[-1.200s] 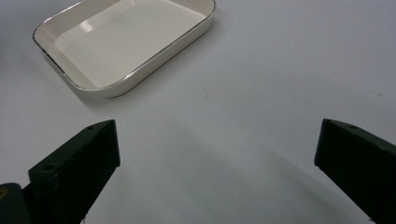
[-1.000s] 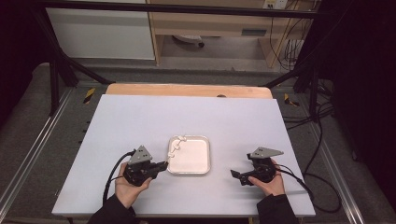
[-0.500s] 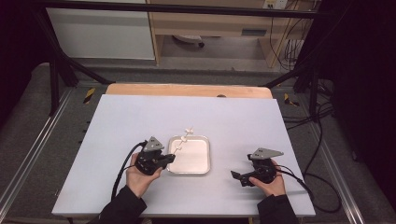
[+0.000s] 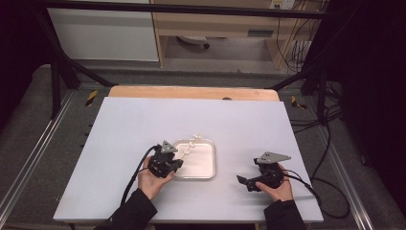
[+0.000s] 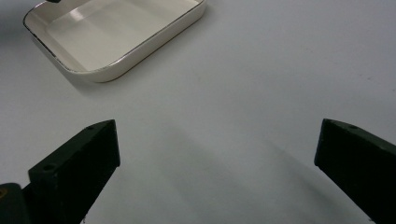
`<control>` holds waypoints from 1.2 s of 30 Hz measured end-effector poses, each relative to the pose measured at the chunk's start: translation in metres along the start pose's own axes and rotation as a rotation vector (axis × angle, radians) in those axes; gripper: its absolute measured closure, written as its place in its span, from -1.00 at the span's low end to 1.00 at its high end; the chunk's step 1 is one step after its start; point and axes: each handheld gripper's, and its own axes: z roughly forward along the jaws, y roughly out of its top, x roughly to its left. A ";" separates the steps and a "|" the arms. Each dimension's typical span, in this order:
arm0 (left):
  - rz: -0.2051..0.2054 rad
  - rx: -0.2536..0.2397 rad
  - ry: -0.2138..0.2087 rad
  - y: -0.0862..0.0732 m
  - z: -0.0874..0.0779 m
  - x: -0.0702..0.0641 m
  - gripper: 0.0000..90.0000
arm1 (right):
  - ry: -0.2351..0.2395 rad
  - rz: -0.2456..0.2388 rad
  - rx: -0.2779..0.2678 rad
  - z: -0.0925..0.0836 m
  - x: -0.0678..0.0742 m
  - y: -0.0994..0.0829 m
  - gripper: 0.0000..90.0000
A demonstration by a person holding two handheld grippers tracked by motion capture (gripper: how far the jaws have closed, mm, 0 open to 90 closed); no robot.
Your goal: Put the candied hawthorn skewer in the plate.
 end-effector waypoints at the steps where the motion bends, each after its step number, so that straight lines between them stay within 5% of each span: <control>1: -0.001 0.008 0.003 0.000 0.001 -0.001 0.96 | 0.000 0.000 0.000 0.000 0.000 0.000 -0.99; 21: 0.019 0.102 0.057 0.002 0.016 -0.011 0.93 | 0.001 0.006 0.001 0.000 0.001 0.000 -0.98; 36: 0.088 0.045 0.002 0.004 -0.003 -0.001 0.37 | 0.003 0.006 -0.001 0.000 0.001 0.000 -0.99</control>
